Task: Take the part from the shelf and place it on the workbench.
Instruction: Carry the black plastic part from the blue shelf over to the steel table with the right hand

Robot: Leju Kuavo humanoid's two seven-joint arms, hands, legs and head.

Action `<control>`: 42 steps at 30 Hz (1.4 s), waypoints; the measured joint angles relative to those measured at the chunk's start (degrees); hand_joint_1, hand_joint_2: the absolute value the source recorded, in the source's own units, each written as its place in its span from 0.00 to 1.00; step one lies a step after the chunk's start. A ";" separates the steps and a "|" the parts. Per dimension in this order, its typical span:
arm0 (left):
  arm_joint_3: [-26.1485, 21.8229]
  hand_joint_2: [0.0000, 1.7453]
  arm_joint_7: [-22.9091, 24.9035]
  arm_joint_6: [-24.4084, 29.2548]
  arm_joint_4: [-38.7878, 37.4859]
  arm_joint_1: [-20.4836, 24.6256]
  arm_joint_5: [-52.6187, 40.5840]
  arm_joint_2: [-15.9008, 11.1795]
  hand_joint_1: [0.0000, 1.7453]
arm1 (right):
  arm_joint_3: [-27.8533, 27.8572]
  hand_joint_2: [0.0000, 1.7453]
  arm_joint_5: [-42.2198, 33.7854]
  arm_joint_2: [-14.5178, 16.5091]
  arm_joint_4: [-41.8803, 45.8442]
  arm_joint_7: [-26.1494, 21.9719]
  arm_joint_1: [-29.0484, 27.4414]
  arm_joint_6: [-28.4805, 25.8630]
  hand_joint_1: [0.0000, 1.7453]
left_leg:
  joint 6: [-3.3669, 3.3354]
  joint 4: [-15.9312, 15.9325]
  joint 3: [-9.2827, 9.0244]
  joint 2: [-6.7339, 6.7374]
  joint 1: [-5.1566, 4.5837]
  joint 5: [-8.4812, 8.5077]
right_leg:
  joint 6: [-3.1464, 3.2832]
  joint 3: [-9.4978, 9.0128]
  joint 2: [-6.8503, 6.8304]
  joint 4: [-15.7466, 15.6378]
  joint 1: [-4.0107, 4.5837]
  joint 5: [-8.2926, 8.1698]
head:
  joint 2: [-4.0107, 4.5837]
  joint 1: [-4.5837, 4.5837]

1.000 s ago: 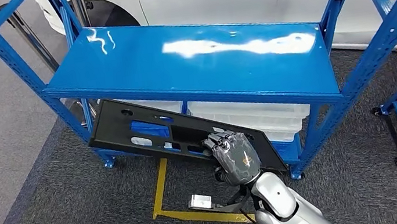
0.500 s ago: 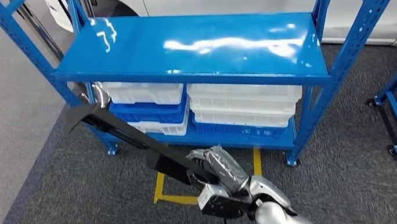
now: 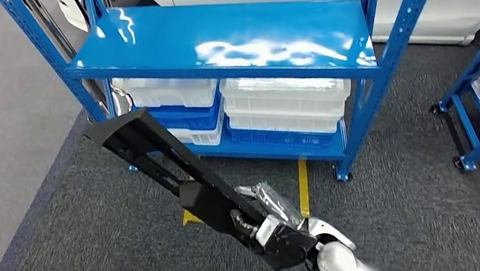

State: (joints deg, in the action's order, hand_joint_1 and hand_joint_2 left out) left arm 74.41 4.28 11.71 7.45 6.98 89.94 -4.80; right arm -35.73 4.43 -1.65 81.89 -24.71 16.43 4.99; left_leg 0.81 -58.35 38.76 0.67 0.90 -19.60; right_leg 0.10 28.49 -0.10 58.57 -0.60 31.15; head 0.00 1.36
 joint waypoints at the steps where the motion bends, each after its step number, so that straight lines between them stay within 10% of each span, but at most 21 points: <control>1: 0.02 1.00 0.00 -0.01 -0.01 -0.06 -0.02 0.01 0.00 | 0.04 1.00 -0.61 0.00 0.01 -0.11 -0.04 0.67 0.97 | 0.32 -0.30 0.35 -0.05 0.17 -0.60 | 0.51 0.55 -0.09 -0.05 0.00 -0.68 | 0.00 -0.01; 6: 0.39 1.00 0.06 -0.03 -0.02 0.00 -0.11 -0.01 0.00 | 0.57 1.00 -4.93 -0.03 0.18 -1.14 -0.67 4.86 0.97 | 1.09 -14.67 3.13 -0.18 0.36 -12.91 | 1.58 4.83 -0.29 -0.05 0.07 -4.53 | 0.00 -0.04; 8: 0.70 1.00 0.07 -0.03 -0.02 0.03 -0.11 -0.03 0.00 | 0.99 1.00 -6.45 -0.05 0.20 -1.35 -1.07 6.24 0.97 | 0.87 -16.64 1.22 -0.19 0.34 -11.25 | 1.48 6.76 -0.29 0.20 0.25 -5.88 | 0.00 -0.04; 12: 1.02 1.00 0.08 -0.04 -0.02 0.30 -0.11 -0.16 0.00 | 1.54 1.00 -7.63 -0.09 0.75 -1.46 -1.30 7.32 0.97 | -0.44 -1.96 -10.62 -0.39 -0.12 -10.26 | 0.79 9.11 -0.29 0.47 0.56 -8.22 | 0.00 -0.04; 14: 1.15 1.00 0.08 -0.04 -0.02 0.45 -0.12 -0.22 0.00 | 1.70 1.00 -7.77 -0.10 0.98 -1.52 -1.32 7.46 0.97 | -0.95 2.11 -12.59 -0.42 -0.51 -11.14 | 0.14 9.41 -0.39 0.09 0.56 -9.52 | 0.00 -0.03; 17: 1.28 1.00 0.13 -0.04 -0.02 0.52 -0.11 -0.19 0.00 | 1.80 1.00 -7.82 -0.27 1.00 -1.55 -1.51 7.60 0.97 | -2.28 2.72 -11.22 -0.06 -0.27 -9.20 | -0.85 10.34 -0.16 1.01 0.41 -8.12 | 0.00 0.00; 21: 1.31 1.00 0.20 -0.04 -0.02 0.46 -0.11 -0.19 0.00 | 2.25 1.00 -7.84 -0.46 1.00 -1.54 -1.76 7.65 0.97 | -3.37 2.27 -7.50 0.21 -0.43 -6.45 | -1.57 13.26 0.02 13.76 0.23 1.87 | 0.00 0.02; 24: 1.33 1.00 0.29 -0.04 -0.02 0.44 -0.11 -0.20 0.00 | 2.43 1.00 -7.92 -0.60 1.01 -1.54 -1.84 7.79 0.97 | -3.23 1.08 -4.31 0.19 -0.58 -4.99 | -1.39 9.87 0.02 14.17 0.28 -1.01 | 0.00 0.02; 27: 1.36 1.00 0.35 -0.05 -0.02 0.42 -0.13 -0.08 0.00 | 2.55 1.00 -7.96 -0.65 1.34 -1.54 -1.81 7.82 0.97 | -2.69 0.02 -2.22 0.12 -0.73 -3.87 | -0.37 1.67 0.01 3.07 0.72 -1.49 | 0.00 0.01; 29: 1.38 1.00 0.37 -0.06 -0.02 0.40 -0.13 -0.01 0.00 | 2.59 1.00 -8.02 -0.66 1.70 -1.56 -1.78 7.83 0.97 | -2.00 0.10 -1.68 0.14 -0.69 -2.87 | 0.14 -0.31 0.00 -0.91 1.08 -0.44 | 0.00 0.01; 32: 1.49 1.00 0.43 -0.03 -0.07 0.25 -0.15 0.01 0.00 | 2.64 1.00 -8.32 -0.68 1.93 -1.54 -1.85 8.08 0.97 | -0.98 -0.44 -0.85 -0.06 -0.71 -3.53 | 1.18 0.55 -0.19 -2.14 0.55 -2.16 | 0.00 0.00; 35: 1.66 1.00 0.46 -0.01 -0.09 0.26 -0.15 0.08 0.00 | 2.66 1.00 -8.62 -0.65 2.19 -1.51 -1.94 8.53 0.97 | -0.04 -8.89 1.78 -0.27 -0.24 -10.50 | 1.94 2.21 -0.43 -2.54 0.25 -3.84 | 0.00 -0.06; 37: 1.83 1.00 0.46 0.02 -0.09 0.25 -0.14 0.08 0.00 | 2.66 1.00 -8.72 -0.65 2.26 -1.50 -2.13 8.80 0.97 | 0.62 -14.58 2.74 -0.26 0.17 -12.25 | 1.73 3.49 -0.46 -2.33 0.19 -4.68 | 0.00 -0.07; 39: 2.10 1.00 0.46 0.07 -0.09 0.24 -0.10 0.07 0.00 | 2.67 1.00 -8.78 -0.65 2.27 -1.50 -2.33 8.94 0.97 | 1.21 -12.67 0.03 -0.24 0.65 -9.97 | 1.33 4.63 -0.46 -1.79 -0.07 -5.22 | 0.00 -0.08; 42: 2.48 1.00 0.49 0.12 -0.09 0.39 -0.04 0.09 0.00 | 2.76 1.00 -8.74 -0.65 2.65 -1.55 -2.42 9.02 0.97 | 1.64 -1.78 -7.29 -0.43 0.98 -8.28 | 0.36 6.02 -0.47 -0.56 -0.20 -5.55 | 0.00 -0.10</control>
State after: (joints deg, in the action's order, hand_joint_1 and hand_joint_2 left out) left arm 76.89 4.77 11.82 7.37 7.38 89.90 -4.72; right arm -32.97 -4.31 -2.29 84.54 -26.27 14.01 14.00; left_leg 2.45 -60.13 31.47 0.24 1.88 -27.88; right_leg 0.46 34.50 -0.57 58.01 -0.81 25.61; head 0.00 1.26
